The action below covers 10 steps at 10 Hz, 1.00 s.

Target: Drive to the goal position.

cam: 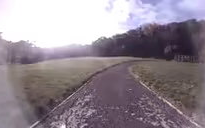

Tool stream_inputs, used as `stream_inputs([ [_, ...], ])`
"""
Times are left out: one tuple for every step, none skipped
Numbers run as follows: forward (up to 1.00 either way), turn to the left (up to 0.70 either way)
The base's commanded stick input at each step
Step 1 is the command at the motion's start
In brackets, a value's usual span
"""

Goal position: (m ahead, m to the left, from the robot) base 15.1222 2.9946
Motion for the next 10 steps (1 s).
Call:
stream_inputs([
  [0.7,-0.14],
  [0.7,-0.14],
  [0.7,-0.14],
  [0.7,-0.14],
  [0.7,-0.14],
  [0.7,-0.14],
  [0.7,-0.14],
  [0.7,-0.14],
  [0.7,-0.14],
  [0.7,-0.14],
])
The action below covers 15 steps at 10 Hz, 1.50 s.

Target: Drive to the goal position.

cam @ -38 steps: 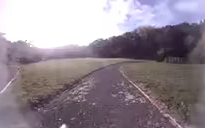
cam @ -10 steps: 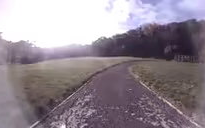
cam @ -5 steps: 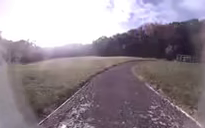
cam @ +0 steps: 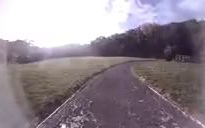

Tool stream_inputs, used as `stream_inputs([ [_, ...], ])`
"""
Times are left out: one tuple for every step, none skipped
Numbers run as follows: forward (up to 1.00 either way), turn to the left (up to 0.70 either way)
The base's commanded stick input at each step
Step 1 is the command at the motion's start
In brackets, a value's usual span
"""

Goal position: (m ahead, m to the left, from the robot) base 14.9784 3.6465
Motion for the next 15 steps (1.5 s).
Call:
stream_inputs([
  [0.7,-0.14],
  [0.7,-0.14],
  [0.7,-0.14],
  [0.7,-0.14],
  [0.7,-0.14],
  [0.7,-0.14],
  [0.7,-0.14],
  [0.7,-0.14],
  [0.7,-0.14],
  [0.7,-0.14],
  [0.7,-0.14],
  [0.7,-0.14],
  [0.7,-0.14],
  [0.7,-0.14],
  [0.7,-0.14],
])
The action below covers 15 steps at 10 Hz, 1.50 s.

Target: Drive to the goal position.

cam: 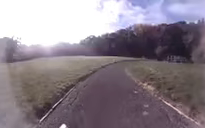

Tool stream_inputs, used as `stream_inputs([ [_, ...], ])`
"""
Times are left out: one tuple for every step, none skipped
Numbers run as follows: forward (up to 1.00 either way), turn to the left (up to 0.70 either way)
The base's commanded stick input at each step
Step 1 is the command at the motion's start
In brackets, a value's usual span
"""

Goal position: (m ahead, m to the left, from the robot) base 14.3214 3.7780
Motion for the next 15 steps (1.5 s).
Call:
stream_inputs([
  [0.7,-0.14],
  [0.7,-0.14],
  [0.7,-0.14],
  [0.7,-0.14],
  [0.7,-0.04],
  [0.7,-0.02],
  [0.7,0.0],
  [0.7,0.0],
  [0.7,0.0],
  [0.7,0.0],
  [0.7,0.0],
  [0.7,0.0],
  [0.7,0.0],
  [0.7,0.0],
  [0.7,0.0],
])
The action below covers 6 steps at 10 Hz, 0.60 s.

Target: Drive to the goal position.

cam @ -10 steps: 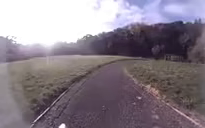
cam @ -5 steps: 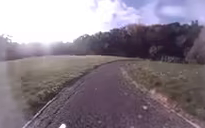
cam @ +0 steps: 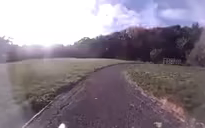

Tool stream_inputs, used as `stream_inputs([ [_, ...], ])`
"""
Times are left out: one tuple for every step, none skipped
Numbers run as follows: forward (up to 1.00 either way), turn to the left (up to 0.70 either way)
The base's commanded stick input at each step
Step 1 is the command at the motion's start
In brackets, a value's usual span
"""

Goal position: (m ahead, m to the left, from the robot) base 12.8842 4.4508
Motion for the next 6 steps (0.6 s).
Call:
stream_inputs([
  [0.7,0.0],
  [0.7,0.0],
  [0.7,0.0],
  [0.7,0.0],
  [0.7,0.0],
  [0.7,0.0],
])
